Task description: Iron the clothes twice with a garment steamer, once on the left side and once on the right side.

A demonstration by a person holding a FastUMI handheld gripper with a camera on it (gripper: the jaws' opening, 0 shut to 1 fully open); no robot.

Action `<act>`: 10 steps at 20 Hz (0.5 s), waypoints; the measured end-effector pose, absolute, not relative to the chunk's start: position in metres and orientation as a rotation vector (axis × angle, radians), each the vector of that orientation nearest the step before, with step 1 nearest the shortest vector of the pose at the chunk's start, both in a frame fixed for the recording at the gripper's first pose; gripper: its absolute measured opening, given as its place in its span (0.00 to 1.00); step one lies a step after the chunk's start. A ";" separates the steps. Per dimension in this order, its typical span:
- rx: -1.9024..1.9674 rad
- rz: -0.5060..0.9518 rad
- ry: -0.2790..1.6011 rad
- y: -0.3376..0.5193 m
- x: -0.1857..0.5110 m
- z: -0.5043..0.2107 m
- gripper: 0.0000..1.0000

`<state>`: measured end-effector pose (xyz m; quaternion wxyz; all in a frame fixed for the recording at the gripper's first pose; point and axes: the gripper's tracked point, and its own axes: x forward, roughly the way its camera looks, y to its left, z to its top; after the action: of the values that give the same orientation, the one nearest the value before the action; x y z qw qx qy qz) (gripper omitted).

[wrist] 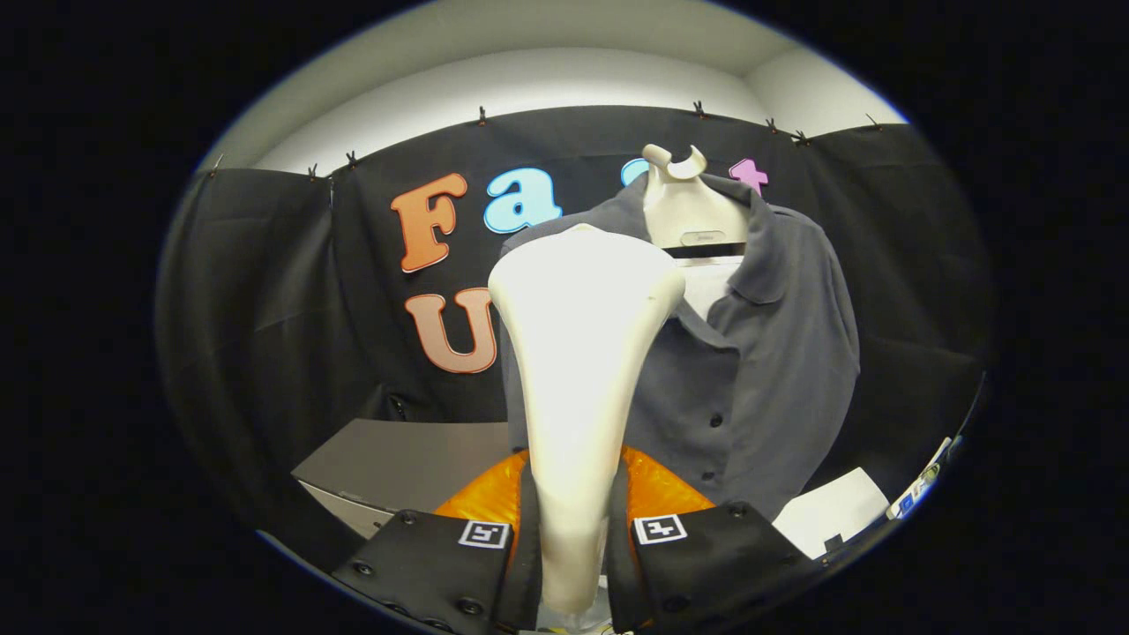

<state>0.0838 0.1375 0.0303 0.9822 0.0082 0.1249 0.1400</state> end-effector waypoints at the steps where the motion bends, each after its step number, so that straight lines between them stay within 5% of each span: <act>1: 0.019 0.272 0.250 0.130 0.087 0.030 0.37; 10: -0.011 0.244 0.275 0.101 0.127 0.006 0.37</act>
<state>0.1269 0.1007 0.0065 0.9831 -0.0056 0.1369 0.1211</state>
